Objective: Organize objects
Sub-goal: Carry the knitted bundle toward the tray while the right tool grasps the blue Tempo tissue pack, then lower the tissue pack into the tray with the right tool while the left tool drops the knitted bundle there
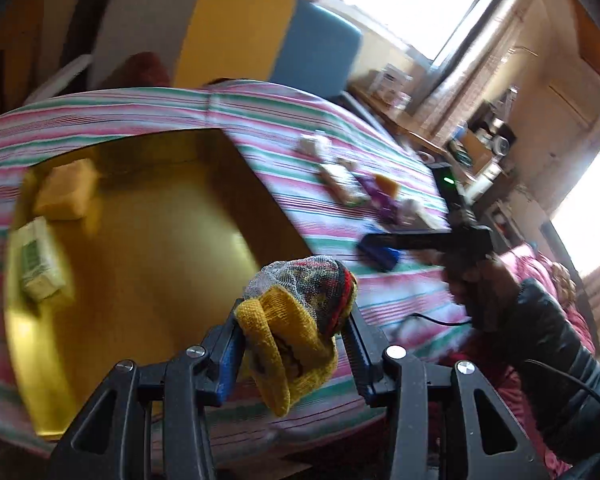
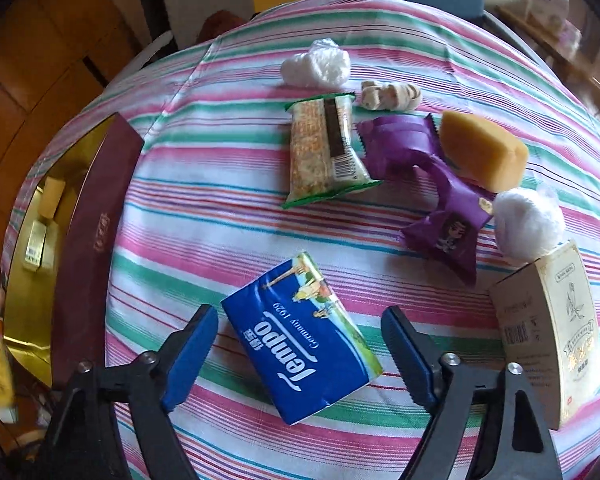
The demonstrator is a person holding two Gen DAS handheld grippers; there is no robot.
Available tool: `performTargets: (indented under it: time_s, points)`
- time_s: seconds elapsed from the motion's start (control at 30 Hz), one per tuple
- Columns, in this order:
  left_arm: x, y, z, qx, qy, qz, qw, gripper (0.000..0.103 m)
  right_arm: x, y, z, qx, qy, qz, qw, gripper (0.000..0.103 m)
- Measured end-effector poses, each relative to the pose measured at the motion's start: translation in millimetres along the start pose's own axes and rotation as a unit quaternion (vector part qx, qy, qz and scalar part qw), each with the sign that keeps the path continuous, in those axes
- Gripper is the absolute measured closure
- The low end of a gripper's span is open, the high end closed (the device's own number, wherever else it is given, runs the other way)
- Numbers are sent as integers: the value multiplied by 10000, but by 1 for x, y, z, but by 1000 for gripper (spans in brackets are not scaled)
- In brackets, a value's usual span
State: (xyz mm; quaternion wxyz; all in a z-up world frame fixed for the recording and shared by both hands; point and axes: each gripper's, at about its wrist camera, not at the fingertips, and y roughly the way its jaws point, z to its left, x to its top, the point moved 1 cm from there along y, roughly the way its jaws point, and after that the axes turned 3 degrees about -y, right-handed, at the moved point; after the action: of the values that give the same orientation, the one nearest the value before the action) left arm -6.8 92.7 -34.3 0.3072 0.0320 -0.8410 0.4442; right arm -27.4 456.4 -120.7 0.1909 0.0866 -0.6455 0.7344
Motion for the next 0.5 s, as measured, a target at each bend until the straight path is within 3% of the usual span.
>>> performTargets:
  time_s: [0.17,0.33,0.5]
  points:
    - [-3,-26,59,878,-346,-33,9955,57,-3,4,7,-258,-275,32,9993,49]
    - [-8,-23,96,1493,-491,138,9875,57,-5,3,9,-345,-372,6,9987,50]
    - [-13,-13,106,1750,-469,342,9829,57,-5,3,11,-370,-364,9,9987,50]
